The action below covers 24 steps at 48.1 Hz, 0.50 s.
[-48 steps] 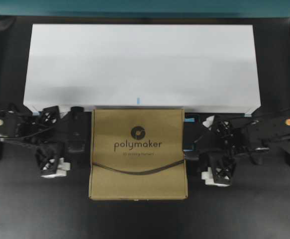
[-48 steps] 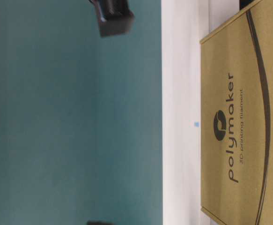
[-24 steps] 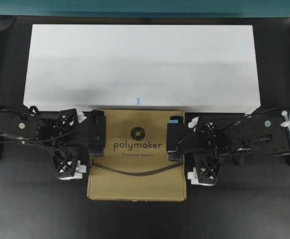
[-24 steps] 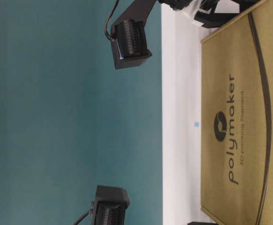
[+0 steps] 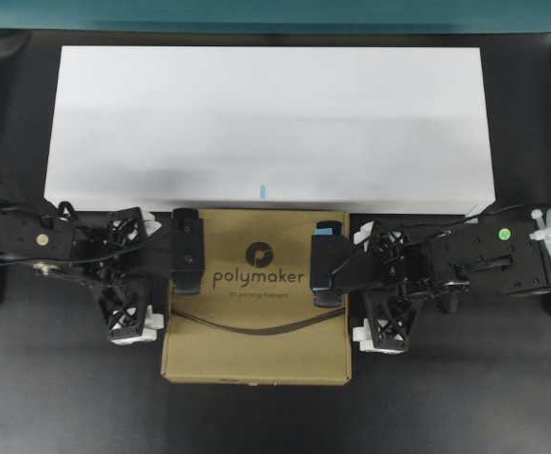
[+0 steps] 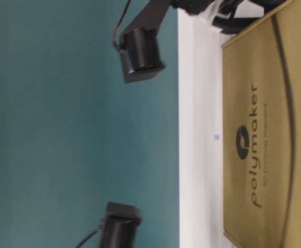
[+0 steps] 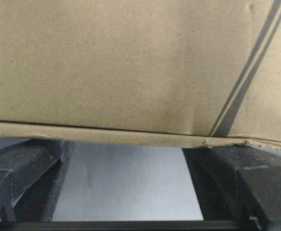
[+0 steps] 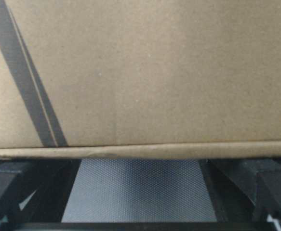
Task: Place the cardboard box on the stand after clamping it between your arms.
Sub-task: 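Press both grippers against the box sides to clamp it, then lift the clamped box and carry it back over the white stand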
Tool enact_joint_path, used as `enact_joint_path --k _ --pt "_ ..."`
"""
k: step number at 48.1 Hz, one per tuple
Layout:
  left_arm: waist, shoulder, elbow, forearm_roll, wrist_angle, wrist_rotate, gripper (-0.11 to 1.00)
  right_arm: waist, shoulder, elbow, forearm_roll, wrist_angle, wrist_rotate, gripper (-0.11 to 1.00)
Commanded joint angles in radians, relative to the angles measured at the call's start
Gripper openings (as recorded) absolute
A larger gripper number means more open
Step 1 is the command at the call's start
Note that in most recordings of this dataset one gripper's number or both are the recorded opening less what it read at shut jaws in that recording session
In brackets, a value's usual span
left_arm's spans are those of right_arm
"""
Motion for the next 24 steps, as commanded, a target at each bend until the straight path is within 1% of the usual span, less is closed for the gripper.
enact_joint_path --k 1,5,7,15,20,24 --pt "0.003 -0.057 -0.071 -0.003 0.032 -0.026 0.83 -0.002 -0.041 -0.061 0.006 0.021 0.009 0.83" --pt "0.008 -0.106 -0.112 -0.003 0.115 -0.026 0.83 -0.005 -0.083 -0.094 0.008 0.095 0.009 0.83" --pt "0.014 -0.126 -0.135 -0.003 0.166 -0.026 0.83 -0.006 -0.112 -0.117 0.008 0.153 0.008 0.83" --pt "0.037 -0.193 -0.261 -0.003 0.382 -0.020 0.83 -0.008 -0.184 -0.196 0.006 0.344 -0.009 0.83" --pt "0.049 -0.206 -0.293 -0.005 0.442 -0.018 0.83 -0.006 -0.198 -0.236 0.006 0.419 -0.032 0.83" --pt "0.057 -0.206 -0.301 -0.003 0.442 -0.018 0.83 -0.011 -0.195 -0.259 0.006 0.440 -0.049 0.83"
